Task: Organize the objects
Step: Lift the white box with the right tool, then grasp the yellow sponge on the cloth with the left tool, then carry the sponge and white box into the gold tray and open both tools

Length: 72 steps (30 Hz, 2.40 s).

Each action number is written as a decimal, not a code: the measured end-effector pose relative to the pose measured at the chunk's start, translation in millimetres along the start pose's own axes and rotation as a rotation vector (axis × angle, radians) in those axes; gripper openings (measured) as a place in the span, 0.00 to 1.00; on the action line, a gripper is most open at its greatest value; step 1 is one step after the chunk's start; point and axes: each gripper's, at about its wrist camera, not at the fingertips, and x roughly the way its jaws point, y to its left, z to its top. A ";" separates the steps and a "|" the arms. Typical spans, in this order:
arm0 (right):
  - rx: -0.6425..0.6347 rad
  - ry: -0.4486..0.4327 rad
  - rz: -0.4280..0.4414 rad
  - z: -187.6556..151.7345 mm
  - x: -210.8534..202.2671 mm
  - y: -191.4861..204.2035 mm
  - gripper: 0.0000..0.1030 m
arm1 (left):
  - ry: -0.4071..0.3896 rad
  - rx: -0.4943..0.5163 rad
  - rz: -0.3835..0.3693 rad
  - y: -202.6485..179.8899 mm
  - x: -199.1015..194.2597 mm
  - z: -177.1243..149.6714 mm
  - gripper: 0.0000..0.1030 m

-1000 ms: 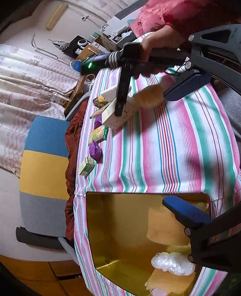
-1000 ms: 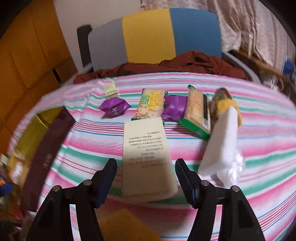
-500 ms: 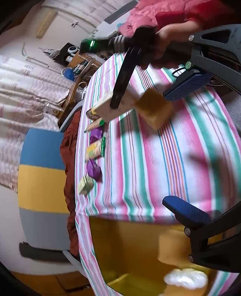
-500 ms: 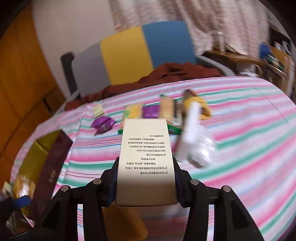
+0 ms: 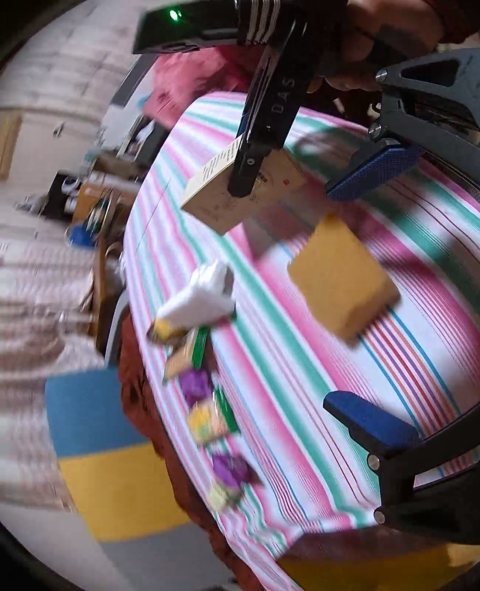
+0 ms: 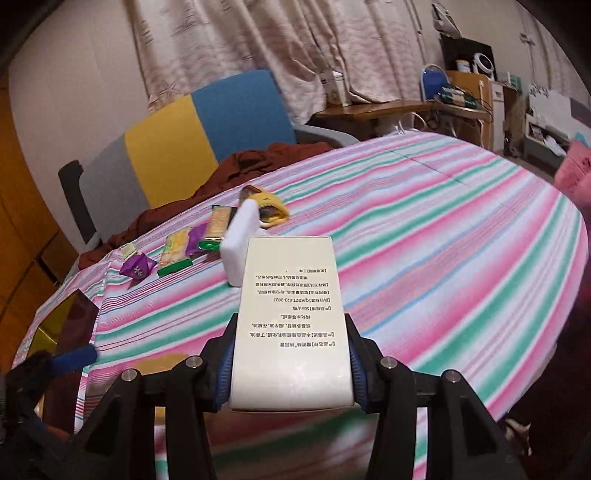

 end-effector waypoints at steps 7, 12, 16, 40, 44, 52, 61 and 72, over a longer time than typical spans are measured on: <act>0.057 0.025 0.017 -10.6 -1.6 -13.0 0.49 | 0.077 0.128 0.014 -9.9 30.9 -2.4 1.00; 0.051 0.022 0.029 -17.8 -2.0 -8.5 0.49 | 0.044 0.094 -0.049 -9.8 35.7 -7.1 0.75; 0.041 0.028 0.041 -19.8 -2.0 -2.9 0.49 | 0.016 0.138 -0.017 -21.1 37.9 -13.6 0.68; -0.065 0.073 0.146 -28.7 -8.4 74.3 0.49 | -0.158 -0.265 0.043 69.4 -75.3 -48.5 0.59; -0.098 0.080 0.191 -30.4 -9.9 99.1 0.49 | -0.191 -0.312 0.094 93.6 -100.2 -57.9 0.59; -0.192 0.080 0.309 -28.4 -19.0 163.4 0.49 | -0.219 -0.462 0.205 158.5 -135.2 -89.3 0.59; -0.339 0.085 0.453 -27.7 -27.8 261.1 0.49 | -0.212 -0.628 0.350 240.9 -168.0 -124.8 0.59; -0.363 0.364 0.527 -62.9 30.8 366.5 0.49 | -0.136 -0.785 0.464 329.5 -180.8 -171.0 0.59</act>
